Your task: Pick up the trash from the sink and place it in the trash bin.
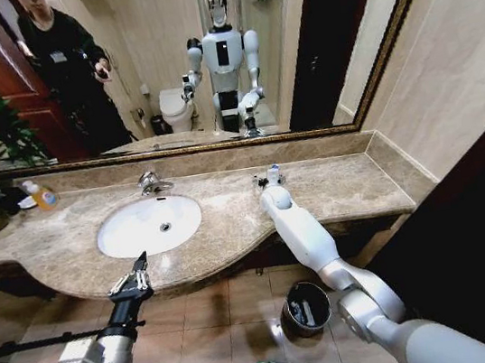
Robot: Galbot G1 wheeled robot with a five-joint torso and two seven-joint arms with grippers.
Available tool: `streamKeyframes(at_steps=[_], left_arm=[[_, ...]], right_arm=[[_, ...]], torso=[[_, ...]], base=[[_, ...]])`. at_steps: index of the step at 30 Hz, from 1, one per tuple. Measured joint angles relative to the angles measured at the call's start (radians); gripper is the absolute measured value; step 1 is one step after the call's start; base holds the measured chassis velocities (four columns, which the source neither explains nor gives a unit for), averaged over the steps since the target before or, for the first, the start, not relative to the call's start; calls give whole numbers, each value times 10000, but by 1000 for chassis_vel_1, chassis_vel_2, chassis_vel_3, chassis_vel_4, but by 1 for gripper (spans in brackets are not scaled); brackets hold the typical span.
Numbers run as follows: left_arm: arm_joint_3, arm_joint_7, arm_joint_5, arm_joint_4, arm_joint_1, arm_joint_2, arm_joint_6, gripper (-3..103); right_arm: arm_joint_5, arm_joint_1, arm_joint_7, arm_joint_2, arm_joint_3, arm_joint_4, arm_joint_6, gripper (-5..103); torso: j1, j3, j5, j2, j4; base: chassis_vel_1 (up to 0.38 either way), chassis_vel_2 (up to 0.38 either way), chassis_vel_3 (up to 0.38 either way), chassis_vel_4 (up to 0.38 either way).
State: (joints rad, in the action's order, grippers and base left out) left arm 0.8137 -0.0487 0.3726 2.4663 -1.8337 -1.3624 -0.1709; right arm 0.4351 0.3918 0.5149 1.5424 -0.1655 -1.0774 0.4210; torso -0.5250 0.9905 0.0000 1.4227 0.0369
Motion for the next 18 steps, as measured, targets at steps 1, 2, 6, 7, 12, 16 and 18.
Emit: streamKeyframes(at_steps=[1, 2, 6, 7, 12, 16, 18], left_arm=[[0, 0, 0, 0, 0, 0, 0, 0], [0, 0, 0, 0, 0, 0, 0, 0], [0, 1, 0, 0, 0, 0, 0, 0], [0, 0, 0, 0, 0, 0, 0, 0], [0, 0, 0, 0, 0, 0, 0, 0], [0, 0, 0, 0, 0, 0, 0, 0], [0, 1, 0, 0, 0, 0, 0, 0]], right_arm=[[0, 0, 0, 0, 0, 0, 0, 100], [-10, -6, -20, 18, -19, 54, -11, 100], [-68, -53, -60, 64, -64, 209, -58, 100], [-92, -87, -70, 82, -73, 279, -74, 101], [-422, -123, -161, 83, -71, 477, -258, 85], [-462, -92, -161, 82, -62, 481, -299, 68], [-539, -37, -166, 73, -54, 517, -347, 57]], torso=[[0, 0, 0, 0, 0], [0, 0, 0, 0, 0], [0, 0, 0, 0, 0], [0, 0, 0, 0, 0], [0, 0, 0, 0, -1], [0, 0, -1, 0, 0], [0, 0, 0, 0, -1]], base=[[0, 0, 0, 0], [0, 0, 0, 0], [0, 0, 0, 0], [0, 0, 0, 0], [0, 0, 0, 0], [0, 0, 0, 0], [0, 0, 0, 0]])
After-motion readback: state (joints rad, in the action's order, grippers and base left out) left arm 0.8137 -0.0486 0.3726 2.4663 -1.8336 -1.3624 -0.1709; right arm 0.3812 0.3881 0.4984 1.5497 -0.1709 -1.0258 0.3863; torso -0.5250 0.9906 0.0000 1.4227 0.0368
